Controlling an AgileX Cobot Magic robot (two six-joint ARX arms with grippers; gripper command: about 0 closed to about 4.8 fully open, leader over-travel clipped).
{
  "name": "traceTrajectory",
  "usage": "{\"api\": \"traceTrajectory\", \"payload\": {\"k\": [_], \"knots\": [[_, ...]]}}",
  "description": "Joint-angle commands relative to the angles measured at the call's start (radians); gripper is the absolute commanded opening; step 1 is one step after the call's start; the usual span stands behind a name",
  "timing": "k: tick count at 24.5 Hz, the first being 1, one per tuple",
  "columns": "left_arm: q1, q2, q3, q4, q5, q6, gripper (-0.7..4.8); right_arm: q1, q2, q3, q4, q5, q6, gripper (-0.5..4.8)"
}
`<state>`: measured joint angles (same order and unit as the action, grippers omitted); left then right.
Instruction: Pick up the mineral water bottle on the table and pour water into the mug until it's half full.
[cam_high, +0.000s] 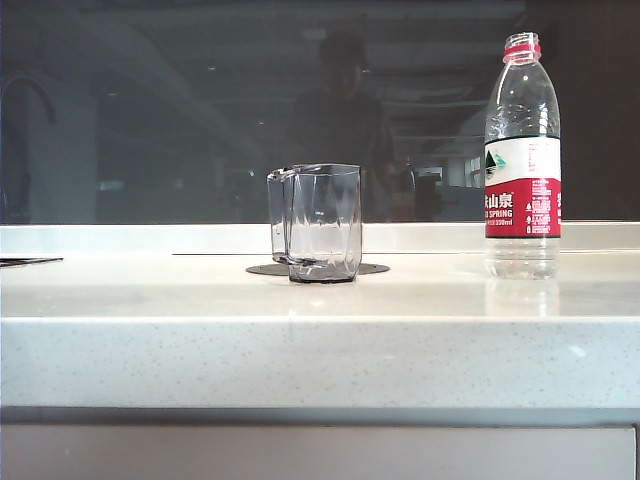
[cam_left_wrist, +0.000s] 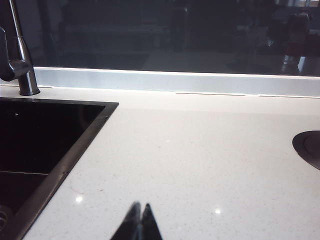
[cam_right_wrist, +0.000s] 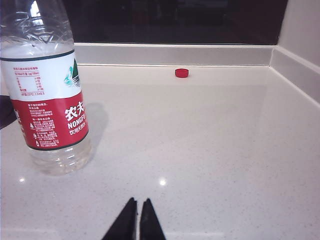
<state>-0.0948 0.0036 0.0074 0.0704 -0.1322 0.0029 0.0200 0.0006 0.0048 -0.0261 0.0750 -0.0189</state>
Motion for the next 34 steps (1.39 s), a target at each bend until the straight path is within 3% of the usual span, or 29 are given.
{"api": "traceTrajectory", "payload": {"k": [1,7,9,15,20,23,27,28,30,32,34], "knots": [[0.000,0.000,0.003,0.013,0.002,-0.003,-0.04,0.002,-0.002,-0.003,0.021,0.001,0.000,0.31],[-0.002,0.000,0.002,0.013,0.002,-0.003,-0.04,0.002,-0.002,-0.003,0.023,-0.007,0.001,0.31],[-0.058,0.000,0.002,0.013,-0.040,-0.003,-0.04,0.004,-0.002,-0.003,0.032,-0.024,0.067,0.30],[-0.317,0.000,0.002,0.013,-0.090,-0.003,-0.04,0.004,-0.002,-0.003,0.051,-0.105,0.459,0.30],[-0.557,0.000,0.002,0.013,-0.089,-0.003,-0.04,0.004,-0.002,-0.003,0.053,-0.253,0.568,0.15],[-0.642,0.000,0.002,0.013,-0.089,-0.003,-0.04,0.015,0.007,0.072,0.060,-0.322,0.542,0.07],[-0.642,0.000,0.002,0.013,-0.089,-0.003,-0.04,0.070,0.222,0.238,0.064,-0.256,0.285,0.04],[-0.642,0.000,0.002,0.013,-0.089,-0.003,-0.04,0.080,0.282,0.249,0.089,-0.254,0.267,0.46],[-0.642,0.000,0.002,0.013,-0.090,-0.003,-0.04,0.138,0.536,0.254,0.297,-0.243,0.208,4.61],[-0.642,0.000,0.002,0.013,-0.089,-0.003,-0.04,0.181,0.682,0.254,0.407,-0.162,0.122,4.79],[-0.642,0.000,0.002,0.013,-0.090,-0.003,-0.04,0.235,0.842,0.254,0.558,-0.027,0.114,4.79]]}}
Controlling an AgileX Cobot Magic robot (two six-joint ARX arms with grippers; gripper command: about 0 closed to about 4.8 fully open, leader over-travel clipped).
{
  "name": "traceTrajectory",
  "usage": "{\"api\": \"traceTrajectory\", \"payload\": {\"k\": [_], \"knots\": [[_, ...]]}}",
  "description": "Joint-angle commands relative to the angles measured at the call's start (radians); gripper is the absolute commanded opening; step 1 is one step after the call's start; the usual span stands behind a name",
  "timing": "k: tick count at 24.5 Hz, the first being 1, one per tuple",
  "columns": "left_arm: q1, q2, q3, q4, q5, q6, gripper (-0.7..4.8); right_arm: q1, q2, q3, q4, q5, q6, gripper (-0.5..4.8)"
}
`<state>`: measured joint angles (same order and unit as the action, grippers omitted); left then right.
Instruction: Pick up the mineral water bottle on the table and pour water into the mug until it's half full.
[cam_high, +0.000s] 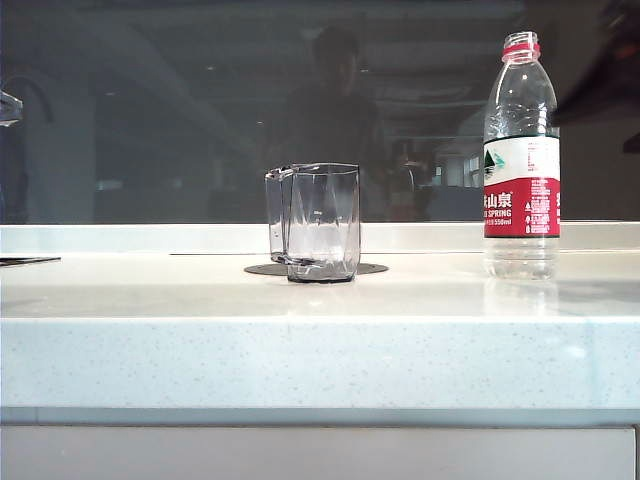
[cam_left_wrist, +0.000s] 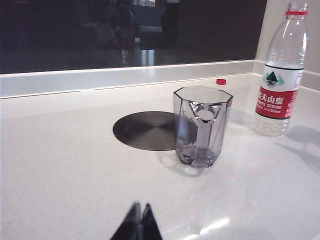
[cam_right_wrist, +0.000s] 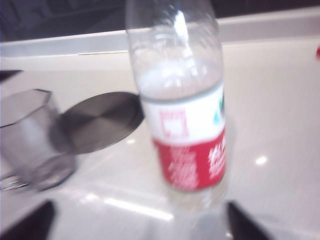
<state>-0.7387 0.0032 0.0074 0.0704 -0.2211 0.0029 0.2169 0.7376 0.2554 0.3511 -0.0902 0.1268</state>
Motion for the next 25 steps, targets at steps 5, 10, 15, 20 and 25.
{"api": "traceTrajectory", "payload": {"k": [5,10,15,20,25], "knots": [[0.001,0.000,0.002,0.013,-0.003,-0.003,-0.04,0.071,0.387,0.003,0.501,0.187,-0.057,4.79],[0.001,0.000,0.002,0.013,-0.003,-0.003,-0.04,0.069,0.634,0.005,0.770,0.226,-0.057,4.79],[0.001,0.000,0.002,0.013,-0.003,-0.003,-0.04,0.069,0.840,0.007,1.002,0.216,-0.056,4.79],[0.001,0.000,0.002,0.013,-0.003,-0.003,-0.04,0.069,0.957,0.080,1.053,0.140,-0.048,4.79],[0.001,0.000,0.002,0.013,-0.003,-0.003,-0.04,0.069,0.968,0.133,1.048,0.166,-0.058,4.79]]}}
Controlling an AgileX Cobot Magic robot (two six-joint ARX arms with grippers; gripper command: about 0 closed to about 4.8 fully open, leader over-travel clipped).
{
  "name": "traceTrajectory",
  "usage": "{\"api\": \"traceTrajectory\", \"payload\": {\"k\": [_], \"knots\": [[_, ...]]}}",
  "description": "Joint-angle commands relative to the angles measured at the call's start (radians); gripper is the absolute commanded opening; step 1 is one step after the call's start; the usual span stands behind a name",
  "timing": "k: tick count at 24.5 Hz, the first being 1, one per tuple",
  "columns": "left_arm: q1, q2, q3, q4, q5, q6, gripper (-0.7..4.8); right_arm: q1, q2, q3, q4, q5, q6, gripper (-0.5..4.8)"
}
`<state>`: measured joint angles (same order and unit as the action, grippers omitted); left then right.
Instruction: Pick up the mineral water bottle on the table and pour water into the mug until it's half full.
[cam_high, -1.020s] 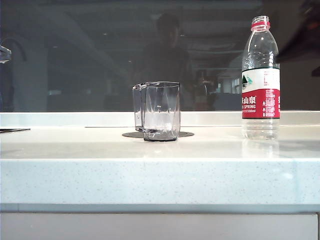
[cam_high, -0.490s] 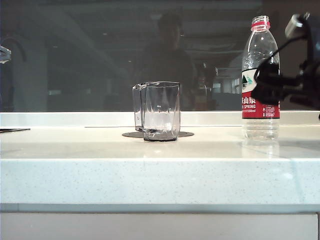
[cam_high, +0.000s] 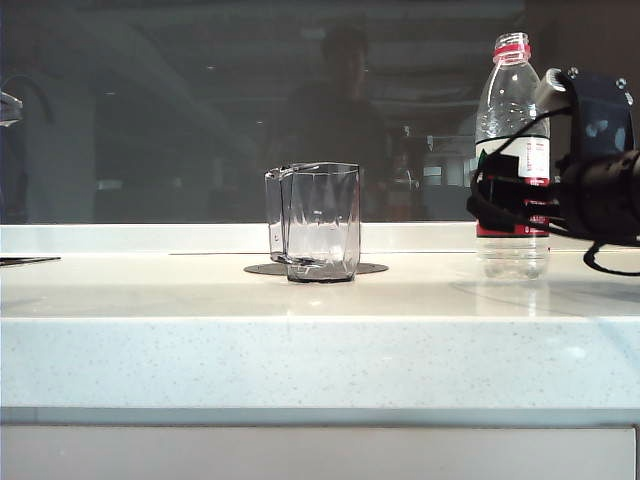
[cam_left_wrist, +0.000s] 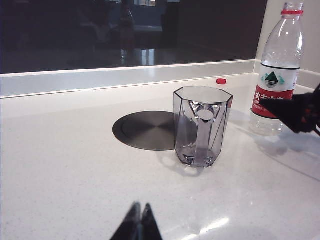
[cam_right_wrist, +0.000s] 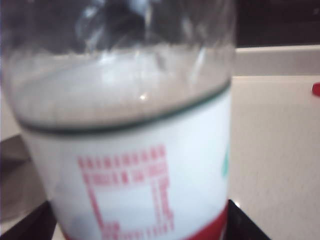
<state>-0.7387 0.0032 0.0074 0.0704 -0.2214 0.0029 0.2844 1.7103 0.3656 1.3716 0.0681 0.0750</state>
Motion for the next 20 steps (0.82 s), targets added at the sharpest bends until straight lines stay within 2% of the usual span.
{"api": "traceTrajectory", "payload": {"k": [1,13,16,18,20], "knots": [[0.001,0.000,0.002,0.013,-0.003,-0.003,-0.04,0.001,-0.005,0.031,0.021,0.008,-0.006,4.79],[0.001,0.000,0.002,0.013,-0.003,-0.003,-0.04,0.001,0.008,0.062,-0.006,0.008,-0.005,4.79],[0.001,0.001,0.002,0.013,-0.003,-0.003,-0.04,0.001,0.008,0.062,-0.006,0.008,-0.005,3.86],[0.001,0.001,0.002,0.013,-0.003,-0.003,-0.04,0.001,0.008,0.062,-0.006,0.009,-0.005,3.82],[0.001,0.001,0.002,0.013,-0.003,-0.003,-0.04,0.001,0.008,0.062,-0.006,0.009,-0.005,3.39]]}}
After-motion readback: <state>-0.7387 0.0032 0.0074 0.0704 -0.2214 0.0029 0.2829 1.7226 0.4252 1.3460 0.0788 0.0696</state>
